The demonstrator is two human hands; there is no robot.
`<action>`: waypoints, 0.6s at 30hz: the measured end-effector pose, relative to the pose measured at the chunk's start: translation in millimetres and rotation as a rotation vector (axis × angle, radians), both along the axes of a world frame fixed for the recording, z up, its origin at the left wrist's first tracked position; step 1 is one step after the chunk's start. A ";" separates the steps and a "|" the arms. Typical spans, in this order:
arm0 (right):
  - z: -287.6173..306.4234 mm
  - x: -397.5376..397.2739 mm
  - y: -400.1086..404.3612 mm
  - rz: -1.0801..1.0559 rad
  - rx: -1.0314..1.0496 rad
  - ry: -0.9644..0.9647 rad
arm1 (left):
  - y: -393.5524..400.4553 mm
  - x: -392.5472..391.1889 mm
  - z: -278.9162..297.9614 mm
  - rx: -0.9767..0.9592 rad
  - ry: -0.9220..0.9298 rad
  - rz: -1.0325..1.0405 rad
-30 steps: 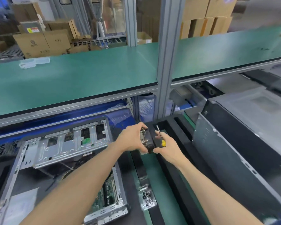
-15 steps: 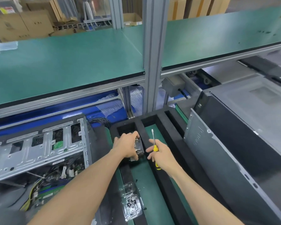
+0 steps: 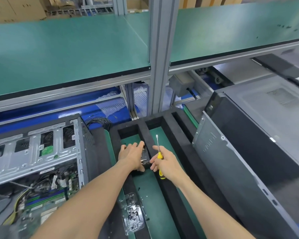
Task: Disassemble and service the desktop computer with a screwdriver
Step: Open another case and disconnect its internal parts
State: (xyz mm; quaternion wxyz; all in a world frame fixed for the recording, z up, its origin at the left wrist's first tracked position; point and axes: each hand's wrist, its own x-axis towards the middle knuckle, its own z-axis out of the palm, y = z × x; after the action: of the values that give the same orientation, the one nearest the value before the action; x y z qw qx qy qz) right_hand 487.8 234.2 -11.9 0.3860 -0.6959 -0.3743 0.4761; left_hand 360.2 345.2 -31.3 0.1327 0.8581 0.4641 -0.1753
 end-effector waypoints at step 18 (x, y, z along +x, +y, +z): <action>98.4 -110.3 25.7 0.272 0.223 -0.032 | 3.1 -126.3 158.8 -0.190 -1.237 0.466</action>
State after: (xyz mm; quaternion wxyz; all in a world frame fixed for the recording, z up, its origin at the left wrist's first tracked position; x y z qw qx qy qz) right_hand 377.5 259.9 86.5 0.3867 -0.5993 -0.5214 0.4684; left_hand 233.9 348.3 127.5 0.4839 0.6622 0.4584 0.3424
